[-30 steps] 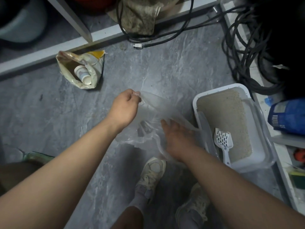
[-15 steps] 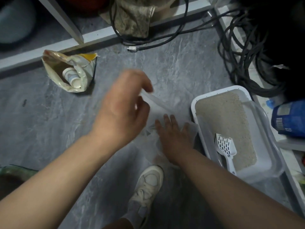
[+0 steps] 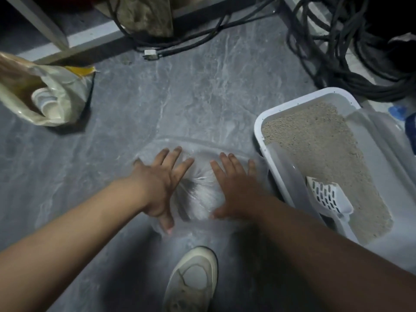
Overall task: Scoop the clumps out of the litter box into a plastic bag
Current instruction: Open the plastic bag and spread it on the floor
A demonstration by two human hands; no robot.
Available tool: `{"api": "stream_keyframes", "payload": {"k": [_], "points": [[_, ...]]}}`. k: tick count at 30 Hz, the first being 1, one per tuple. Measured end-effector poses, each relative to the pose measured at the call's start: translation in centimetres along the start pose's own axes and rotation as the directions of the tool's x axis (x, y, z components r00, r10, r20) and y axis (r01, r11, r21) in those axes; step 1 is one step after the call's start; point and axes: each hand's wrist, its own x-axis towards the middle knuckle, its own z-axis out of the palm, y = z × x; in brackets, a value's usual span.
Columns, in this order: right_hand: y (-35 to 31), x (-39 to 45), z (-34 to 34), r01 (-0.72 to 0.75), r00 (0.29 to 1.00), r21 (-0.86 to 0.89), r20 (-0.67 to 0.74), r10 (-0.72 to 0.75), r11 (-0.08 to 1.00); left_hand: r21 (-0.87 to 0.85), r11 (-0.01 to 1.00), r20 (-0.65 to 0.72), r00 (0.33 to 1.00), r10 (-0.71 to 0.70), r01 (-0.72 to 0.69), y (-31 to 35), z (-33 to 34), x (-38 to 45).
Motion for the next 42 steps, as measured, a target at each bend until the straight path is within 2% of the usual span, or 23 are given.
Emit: {"api": "stream_keyframes", "payload": {"k": [4, 7, 9, 12, 14, 17, 21, 23, 26, 28, 30, 32, 35, 38, 42], "points": [[0.6, 1.4, 2.5, 0.029, 0.999, 0.016, -0.035, -0.029, 0.999, -0.058, 0.998, 0.017, 1.000, 0.005, -0.004, 0.9, 2.5, 0.8], [0.4, 1.5, 2.7, 0.012, 0.998, 0.060, -0.066, -0.008, 0.998, -0.124, 0.990, -0.040, 0.997, 0.068, -0.073, 1.7, 3.0, 0.3], [-0.2, 0.9, 2.0, -0.011, 0.995, 0.127, -0.098, 0.023, 0.992, -0.263, 0.953, -0.183, 0.978, 0.100, -0.147, 2.5, 2.8, -0.2], [-0.9, -0.5, 1.2, -0.012, 0.966, 0.186, -0.252, 0.059, 0.982, -0.387, 0.890, -0.467, 0.884, 0.035, -0.240, 3.6, 2.4, 0.2], [-1.3, -0.9, 1.3, 0.028, 0.945, 0.258, -0.321, 0.059, 0.966, -0.409, 0.887, -0.521, 0.853, -0.035, -0.214, 4.1, 2.4, 1.5], [-2.3, -0.6, 2.4, 0.101, 0.953, 0.366, -0.302, 0.016, 0.925, -0.309, 0.945, -0.472, 0.880, -0.059, -0.102, 4.1, 3.1, 3.7], [-3.5, 0.2, 4.2, 0.108, 0.981, 0.231, -0.183, -0.066, 0.967, -0.139, 0.990, -0.444, 0.892, -0.085, 0.025, 2.9, 4.2, 5.0], [-3.6, 0.1, 5.0, 0.114, 0.986, 0.141, -0.138, -0.094, 0.983, -0.137, 0.989, -0.399, 0.912, -0.099, 0.047, 2.1, 4.5, 5.4], [-3.1, -0.2, 5.7, 0.144, 0.986, 0.047, -0.091, -0.139, 0.988, -0.245, 0.966, -0.121, 0.985, -0.120, 0.087, 1.3, 3.4, 5.5], [-2.9, -0.4, 5.3, 0.129, 0.991, 0.065, -0.036, -0.127, 0.989, -0.178, 0.976, -0.010, 0.992, -0.127, 0.123, 1.3, 2.6, 5.4], [-3.0, -0.4, 4.1, 0.100, 0.994, 0.119, -0.065, -0.093, 0.988, -0.064, 0.993, -0.097, 0.990, -0.100, 0.094, 1.4, 2.2, 5.3], [-3.3, -0.2, 2.8, 0.103, 0.972, 0.172, -0.226, -0.062, 0.980, -0.025, 0.999, -0.284, 0.958, -0.044, 0.038, 1.4, 2.4, 5.4], [-3.9, 1.0, 1.0, 0.141, 0.913, 0.308, -0.407, -0.003, 0.941, -0.153, 0.985, -0.500, 0.866, -0.002, -0.086, 0.8, 3.2, 5.8], [-4.3, 3.2, -0.4, 0.111, 0.915, 0.407, -0.399, 0.067, 0.907, -0.324, 0.926, -0.588, 0.808, -0.035, -0.196, 0.2, 4.4, 5.9], [-4.3, 6.0, -2.0, 0.030, 0.967, 0.514, -0.232, 0.106, 0.857, -0.381, 0.897, -0.541, 0.841, -0.021, -0.222, -0.6, 6.3, 5.9]]}}
